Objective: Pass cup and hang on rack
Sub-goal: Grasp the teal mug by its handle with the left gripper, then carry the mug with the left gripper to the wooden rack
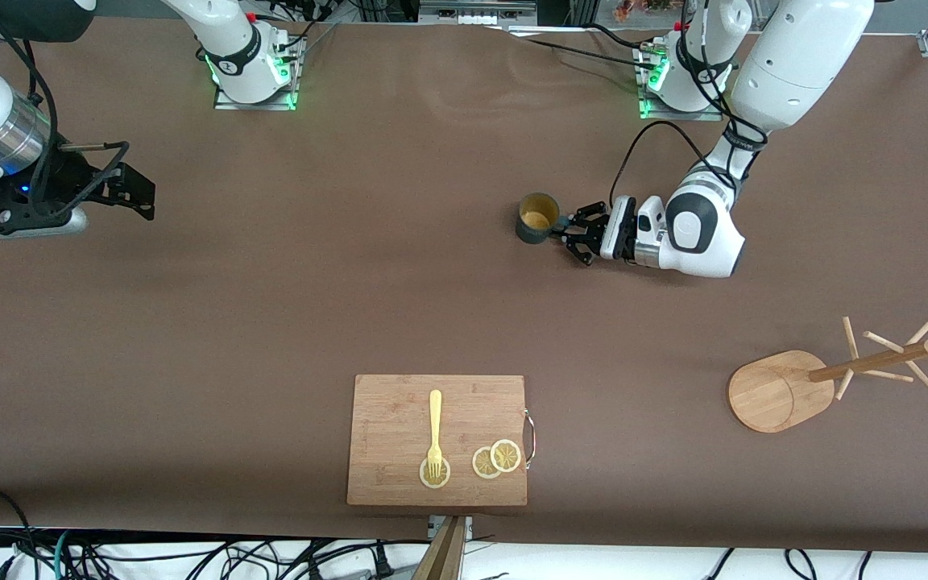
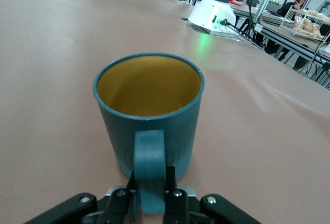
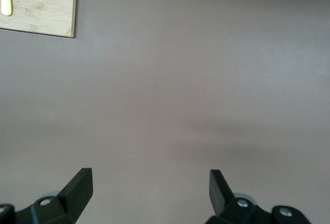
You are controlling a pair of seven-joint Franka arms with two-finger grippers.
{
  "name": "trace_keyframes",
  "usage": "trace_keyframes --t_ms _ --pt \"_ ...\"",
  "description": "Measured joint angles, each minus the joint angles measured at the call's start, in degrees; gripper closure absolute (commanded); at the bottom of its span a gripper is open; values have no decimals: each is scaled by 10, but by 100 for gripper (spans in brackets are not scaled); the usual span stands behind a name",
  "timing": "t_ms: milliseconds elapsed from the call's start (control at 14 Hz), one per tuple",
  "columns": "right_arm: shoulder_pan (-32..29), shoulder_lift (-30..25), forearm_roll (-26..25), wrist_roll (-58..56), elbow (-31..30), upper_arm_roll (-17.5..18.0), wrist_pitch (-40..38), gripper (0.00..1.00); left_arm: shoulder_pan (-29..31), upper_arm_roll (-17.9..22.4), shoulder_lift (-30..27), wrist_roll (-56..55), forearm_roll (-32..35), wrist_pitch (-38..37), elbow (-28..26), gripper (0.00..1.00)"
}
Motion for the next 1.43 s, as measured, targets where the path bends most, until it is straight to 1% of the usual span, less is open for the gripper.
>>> trace_keyframes --t_ms 357,429,571,643,786,1000,1071,1286,1429 --pt "0 1 0 0 0 0 0 0 6 10 0 -3 0 -10 0 100" --pt "0 1 0 0 0 0 0 0 9 15 0 -14 0 -21 0 100" --pt "0 1 0 0 0 0 0 0 15 41 -4 -63 0 -77 1 100" --pt "0 1 0 0 0 0 0 0 19 56 -9 -101 2 -114 1 100" --pt "0 1 0 0 0 0 0 0 37 78 -31 -215 29 -182 5 100" --pt "0 1 0 0 0 0 0 0 81 87 -94 -413 71 -241 11 100" --pt "0 1 0 0 0 0 0 0 90 99 -113 -469 76 -265 10 100" --pt "0 3 0 0 0 0 0 0 97 158 -141 -598 78 -334 12 100" --pt "0 3 0 0 0 0 0 0 100 196 -152 -668 83 -363 21 100"
